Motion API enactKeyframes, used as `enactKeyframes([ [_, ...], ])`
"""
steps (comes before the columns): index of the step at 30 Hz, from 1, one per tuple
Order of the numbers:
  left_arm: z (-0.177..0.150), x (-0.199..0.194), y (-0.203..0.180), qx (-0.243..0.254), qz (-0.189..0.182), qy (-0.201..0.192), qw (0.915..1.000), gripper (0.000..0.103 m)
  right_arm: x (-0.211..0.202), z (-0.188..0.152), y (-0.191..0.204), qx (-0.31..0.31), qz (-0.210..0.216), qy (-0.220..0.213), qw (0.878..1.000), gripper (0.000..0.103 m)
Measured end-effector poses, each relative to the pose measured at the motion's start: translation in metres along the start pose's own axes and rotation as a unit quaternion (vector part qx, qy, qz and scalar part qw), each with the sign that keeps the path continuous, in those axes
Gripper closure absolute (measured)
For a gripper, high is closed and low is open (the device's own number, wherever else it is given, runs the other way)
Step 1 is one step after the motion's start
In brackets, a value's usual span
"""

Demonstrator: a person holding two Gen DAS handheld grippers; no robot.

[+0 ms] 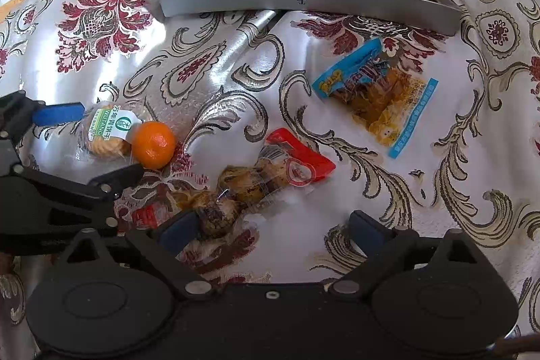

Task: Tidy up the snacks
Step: 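Grasp the clear mushroom bag with the right gripper while the left grasps the biscuit pack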

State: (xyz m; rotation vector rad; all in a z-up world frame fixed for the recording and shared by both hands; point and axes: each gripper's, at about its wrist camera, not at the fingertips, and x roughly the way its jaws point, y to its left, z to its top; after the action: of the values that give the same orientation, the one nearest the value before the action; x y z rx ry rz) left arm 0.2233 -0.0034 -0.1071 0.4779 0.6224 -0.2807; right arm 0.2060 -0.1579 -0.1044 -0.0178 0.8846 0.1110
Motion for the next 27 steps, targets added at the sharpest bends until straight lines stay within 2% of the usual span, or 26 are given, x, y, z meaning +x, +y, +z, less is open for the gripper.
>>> enactKeyframes([
  [6, -0.001, 0.002, 0.008, -0.033, -0.013, -0.002, 0.9994, 0.012, 0.002, 0.000, 0.002, -0.002, 0.000, -0.001, 1.000, 0.004],
  [11, -0.002, 0.005, 0.010, -0.044, -0.019, -0.001, 0.9988, 0.020, 0.002, 0.000, 0.003, -0.001, 0.000, -0.001, 1.000, 0.004],
  [20, -0.003, 0.001, 0.022, -0.110, -0.042, -0.001, 0.9930, 0.018, 0.004, 0.000, 0.005, -0.001, 0.004, -0.004, 1.000, 0.002],
  [25, -0.002, 0.002, 0.020, -0.108, -0.037, -0.001, 0.9935, 0.019, 0.009, 0.001, 0.014, -0.015, 0.024, -0.020, 0.999, 0.003],
  [27, -0.002, 0.003, 0.018, -0.097, -0.026, 0.002, 0.9949, 0.022, 0.011, 0.000, 0.018, -0.025, 0.032, -0.029, 0.999, 0.009],
])
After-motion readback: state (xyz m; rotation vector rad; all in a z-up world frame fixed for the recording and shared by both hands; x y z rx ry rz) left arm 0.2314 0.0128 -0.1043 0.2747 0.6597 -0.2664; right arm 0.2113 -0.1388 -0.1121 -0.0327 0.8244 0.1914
